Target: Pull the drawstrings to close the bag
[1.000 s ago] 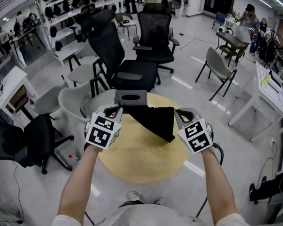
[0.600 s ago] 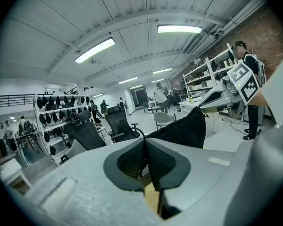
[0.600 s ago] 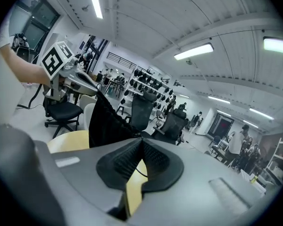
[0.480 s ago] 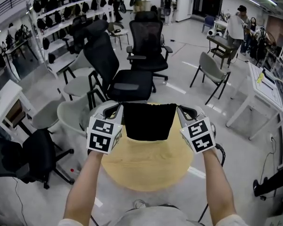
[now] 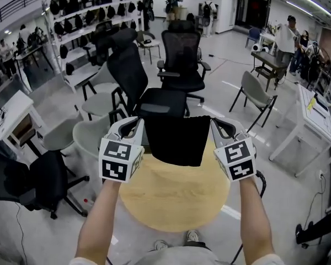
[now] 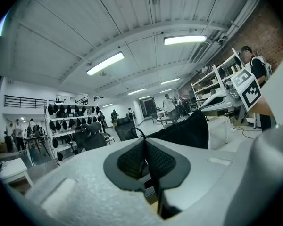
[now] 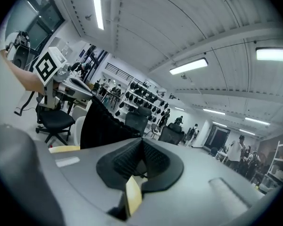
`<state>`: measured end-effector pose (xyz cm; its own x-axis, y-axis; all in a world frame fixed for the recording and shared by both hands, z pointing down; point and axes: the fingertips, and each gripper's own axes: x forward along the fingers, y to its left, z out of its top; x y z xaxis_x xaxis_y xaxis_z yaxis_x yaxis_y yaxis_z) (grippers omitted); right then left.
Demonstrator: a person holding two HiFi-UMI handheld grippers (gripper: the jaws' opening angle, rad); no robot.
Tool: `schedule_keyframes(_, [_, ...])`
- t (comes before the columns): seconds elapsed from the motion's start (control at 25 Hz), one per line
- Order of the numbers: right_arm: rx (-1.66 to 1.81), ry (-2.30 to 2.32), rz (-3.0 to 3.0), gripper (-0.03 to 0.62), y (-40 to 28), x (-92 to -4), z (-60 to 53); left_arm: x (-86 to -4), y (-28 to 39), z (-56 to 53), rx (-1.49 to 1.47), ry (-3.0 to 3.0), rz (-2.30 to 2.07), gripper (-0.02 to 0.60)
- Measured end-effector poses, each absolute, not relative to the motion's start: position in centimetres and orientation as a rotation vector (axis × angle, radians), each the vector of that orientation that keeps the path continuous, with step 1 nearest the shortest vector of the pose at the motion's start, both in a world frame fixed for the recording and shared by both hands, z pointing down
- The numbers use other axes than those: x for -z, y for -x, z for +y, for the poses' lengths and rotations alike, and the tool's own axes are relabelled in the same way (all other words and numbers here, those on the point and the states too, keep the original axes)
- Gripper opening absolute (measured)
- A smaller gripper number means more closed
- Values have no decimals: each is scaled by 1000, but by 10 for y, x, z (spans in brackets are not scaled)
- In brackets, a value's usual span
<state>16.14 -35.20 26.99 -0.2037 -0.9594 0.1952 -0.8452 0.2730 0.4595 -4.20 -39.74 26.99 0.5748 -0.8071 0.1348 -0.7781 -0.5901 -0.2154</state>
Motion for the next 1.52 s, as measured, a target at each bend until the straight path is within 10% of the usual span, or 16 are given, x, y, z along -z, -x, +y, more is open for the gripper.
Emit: schedule_keyframes(1.52, [470,-1737,-2206,5,-225,-234,-376,-243,51,-393,348,2397,1682,9])
